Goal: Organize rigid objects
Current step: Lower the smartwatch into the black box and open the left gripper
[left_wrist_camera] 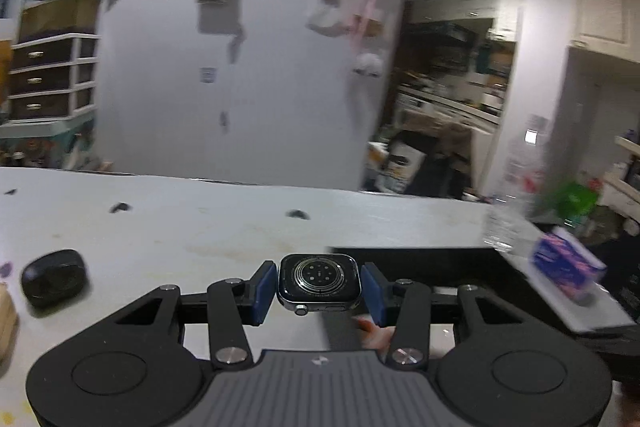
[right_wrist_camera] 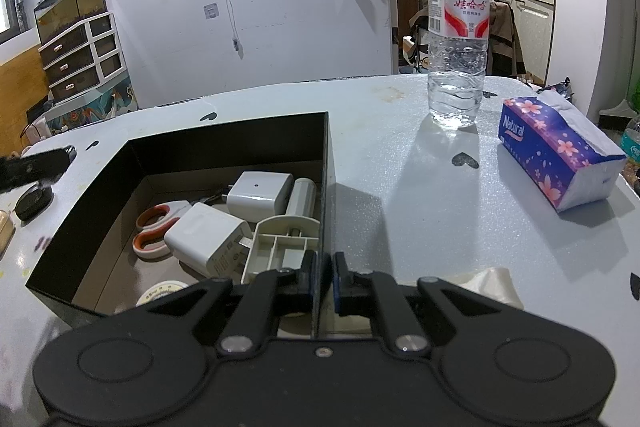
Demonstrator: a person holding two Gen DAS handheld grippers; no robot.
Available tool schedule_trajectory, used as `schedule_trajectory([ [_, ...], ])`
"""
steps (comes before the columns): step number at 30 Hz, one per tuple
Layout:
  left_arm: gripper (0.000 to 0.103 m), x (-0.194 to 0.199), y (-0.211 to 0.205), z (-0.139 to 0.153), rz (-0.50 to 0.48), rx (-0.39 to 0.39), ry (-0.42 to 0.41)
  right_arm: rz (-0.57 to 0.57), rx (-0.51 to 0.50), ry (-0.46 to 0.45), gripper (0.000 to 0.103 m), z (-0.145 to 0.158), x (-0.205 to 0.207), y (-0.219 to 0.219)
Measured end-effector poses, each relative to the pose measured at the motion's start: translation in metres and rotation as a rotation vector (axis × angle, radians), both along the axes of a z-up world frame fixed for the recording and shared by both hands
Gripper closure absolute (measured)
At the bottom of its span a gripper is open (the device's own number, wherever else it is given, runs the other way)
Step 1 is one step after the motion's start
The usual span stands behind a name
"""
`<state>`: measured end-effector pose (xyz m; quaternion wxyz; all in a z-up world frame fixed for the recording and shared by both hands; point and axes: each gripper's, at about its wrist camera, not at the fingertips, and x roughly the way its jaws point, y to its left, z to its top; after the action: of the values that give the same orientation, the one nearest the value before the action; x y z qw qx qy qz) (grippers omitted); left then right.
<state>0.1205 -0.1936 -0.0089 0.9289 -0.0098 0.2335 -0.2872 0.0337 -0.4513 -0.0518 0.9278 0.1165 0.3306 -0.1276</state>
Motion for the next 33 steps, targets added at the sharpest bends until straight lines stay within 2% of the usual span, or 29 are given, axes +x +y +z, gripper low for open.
schedule_trajectory([
  [5,0.056,-0.025,-0.016,0.005,-0.103,0.030,0.012,0.000,0.001,0.000,0.095,0.000,0.000,0.000],
  [14,0.056,-0.044,-0.035,-0.003,-0.202,0.146,-0.002,0.001,0.003,0.000,0.095,-0.001,0.001,-0.001],
  [20,0.056,-0.044,-0.040,-0.009,-0.213,0.182,0.022,0.001,0.003,0.000,0.095,-0.001,0.001,-0.001],
  [33,0.055,-0.039,-0.039,-0.010,-0.199,0.196,0.063,0.001,0.003,0.000,0.095,-0.001,0.001,-0.001],
])
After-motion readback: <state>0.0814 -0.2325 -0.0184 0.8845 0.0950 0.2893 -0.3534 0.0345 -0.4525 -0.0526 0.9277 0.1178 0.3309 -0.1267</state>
